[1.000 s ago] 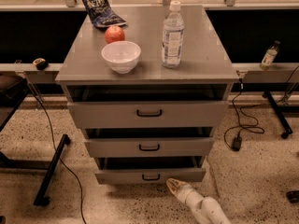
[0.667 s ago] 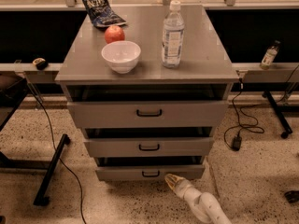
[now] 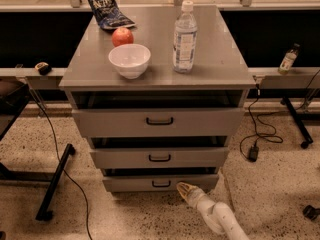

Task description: Close bottom drawer

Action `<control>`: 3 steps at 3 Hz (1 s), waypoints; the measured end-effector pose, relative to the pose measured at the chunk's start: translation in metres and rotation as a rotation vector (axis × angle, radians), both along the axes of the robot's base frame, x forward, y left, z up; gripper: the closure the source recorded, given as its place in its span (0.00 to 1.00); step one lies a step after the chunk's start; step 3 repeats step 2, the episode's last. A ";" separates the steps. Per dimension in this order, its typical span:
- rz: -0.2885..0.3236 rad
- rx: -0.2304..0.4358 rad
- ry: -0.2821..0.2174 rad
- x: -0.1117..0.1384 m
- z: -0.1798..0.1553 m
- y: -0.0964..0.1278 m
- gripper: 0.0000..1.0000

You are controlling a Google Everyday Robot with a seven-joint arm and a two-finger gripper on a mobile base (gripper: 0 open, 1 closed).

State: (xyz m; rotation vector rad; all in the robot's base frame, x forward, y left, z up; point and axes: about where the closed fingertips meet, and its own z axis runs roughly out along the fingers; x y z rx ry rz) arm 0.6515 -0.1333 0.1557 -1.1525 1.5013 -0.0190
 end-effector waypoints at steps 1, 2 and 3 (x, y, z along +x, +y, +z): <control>0.014 -0.019 0.019 -0.014 -0.002 -0.010 1.00; 0.036 -0.008 0.054 -0.047 0.005 -0.023 1.00; 0.036 -0.008 0.054 -0.047 0.005 -0.023 1.00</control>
Offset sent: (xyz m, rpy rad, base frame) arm -0.0923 -0.0367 0.0154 0.0108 0.0964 0.0658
